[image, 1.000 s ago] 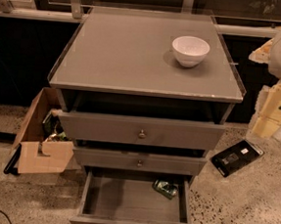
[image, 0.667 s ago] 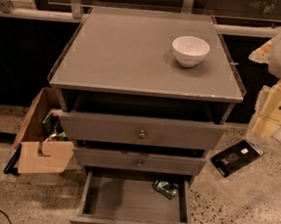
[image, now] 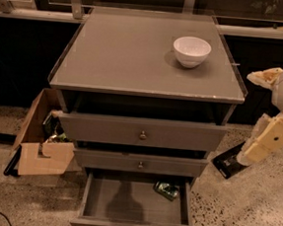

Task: Pick green can from bottom drawer and place on counter

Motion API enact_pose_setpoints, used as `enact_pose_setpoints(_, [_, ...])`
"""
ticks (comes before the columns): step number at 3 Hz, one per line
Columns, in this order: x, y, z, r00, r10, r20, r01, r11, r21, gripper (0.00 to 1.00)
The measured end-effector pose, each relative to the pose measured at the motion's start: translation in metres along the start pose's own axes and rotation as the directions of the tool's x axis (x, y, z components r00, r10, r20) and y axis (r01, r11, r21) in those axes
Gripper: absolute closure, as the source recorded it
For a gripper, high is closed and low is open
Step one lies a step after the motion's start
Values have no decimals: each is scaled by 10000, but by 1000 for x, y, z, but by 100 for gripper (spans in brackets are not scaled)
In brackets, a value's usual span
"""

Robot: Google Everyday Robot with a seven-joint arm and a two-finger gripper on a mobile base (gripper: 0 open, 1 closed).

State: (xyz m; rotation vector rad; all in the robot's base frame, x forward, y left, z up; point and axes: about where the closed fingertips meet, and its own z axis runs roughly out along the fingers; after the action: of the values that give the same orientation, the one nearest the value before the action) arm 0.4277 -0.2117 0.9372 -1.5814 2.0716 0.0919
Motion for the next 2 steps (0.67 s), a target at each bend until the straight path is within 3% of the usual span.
enact_pose_setpoints(1, [10,6,22,9986,247,465,-260,9993,271,0])
enact_pose_setpoints(2, [10,6,22,9986,246,465,-259,9993,272,0])
